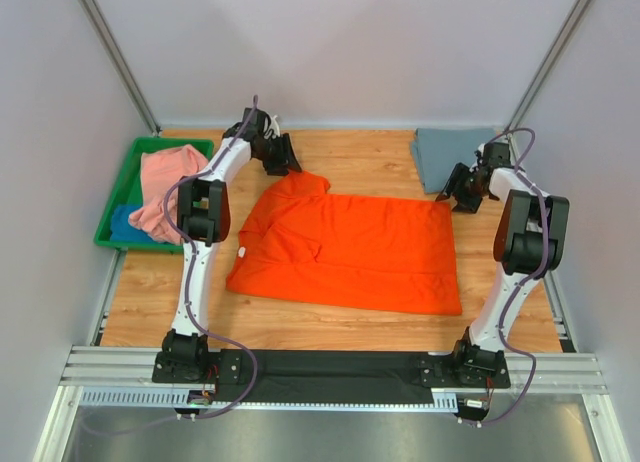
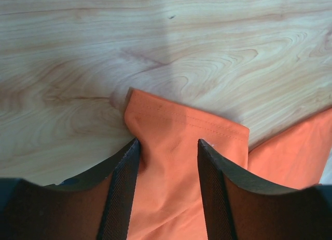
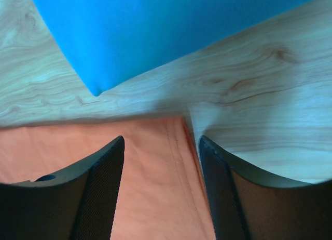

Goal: Fold and stack the t-shirts
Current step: Fold the tshirt

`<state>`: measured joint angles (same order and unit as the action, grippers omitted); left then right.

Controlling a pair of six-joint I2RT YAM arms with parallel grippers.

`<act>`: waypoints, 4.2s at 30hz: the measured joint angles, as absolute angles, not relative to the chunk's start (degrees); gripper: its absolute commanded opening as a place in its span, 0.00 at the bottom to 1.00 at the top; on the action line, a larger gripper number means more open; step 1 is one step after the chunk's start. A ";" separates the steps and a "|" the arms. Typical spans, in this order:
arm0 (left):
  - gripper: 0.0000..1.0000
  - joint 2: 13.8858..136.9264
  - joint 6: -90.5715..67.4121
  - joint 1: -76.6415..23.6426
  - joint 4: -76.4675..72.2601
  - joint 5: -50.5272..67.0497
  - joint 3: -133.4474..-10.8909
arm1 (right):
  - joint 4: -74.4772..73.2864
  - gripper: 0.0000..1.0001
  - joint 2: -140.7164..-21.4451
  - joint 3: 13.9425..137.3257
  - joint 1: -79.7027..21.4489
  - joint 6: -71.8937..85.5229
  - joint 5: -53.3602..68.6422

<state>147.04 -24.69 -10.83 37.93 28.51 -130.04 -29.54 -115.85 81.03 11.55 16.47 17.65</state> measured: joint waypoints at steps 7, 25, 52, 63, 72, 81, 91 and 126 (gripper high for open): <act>0.47 147.37 -24.01 -11.29 36.99 30.39 -129.69 | -29.50 0.54 -118.43 83.88 11.77 14.87 19.29; 0.00 147.52 -25.50 -11.29 35.14 29.74 -129.10 | -31.97 0.25 -119.94 85.84 11.77 10.94 19.49; 0.00 144.05 -26.30 -10.39 34.44 27.99 -125.16 | -31.33 0.43 -119.48 85.19 13.65 9.67 21.37; 0.00 140.64 -26.24 -10.02 34.87 28.21 -124.57 | -30.94 0.00 -119.24 83.74 13.65 11.38 20.86; 0.00 128.46 -22.74 -9.58 36.18 27.97 -118.63 | -30.68 0.00 -112.22 79.90 13.65 12.67 20.36; 0.00 120.49 -18.65 -8.75 37.21 27.90 -108.99 | -28.45 0.00 -101.08 68.84 13.43 13.10 19.03; 0.00 113.80 -15.57 -8.75 37.95 26.39 -95.35 | -28.64 0.00 -90.24 61.71 9.78 13.76 13.43; 0.27 98.21 -15.79 -11.92 44.05 13.96 -72.64 | -38.17 0.33 -76.99 46.46 9.82 23.75 7.68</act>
<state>98.21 -15.79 -11.92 44.05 13.96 -72.64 -38.17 -76.99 46.46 9.82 23.75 7.68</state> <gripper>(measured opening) 0.239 0.328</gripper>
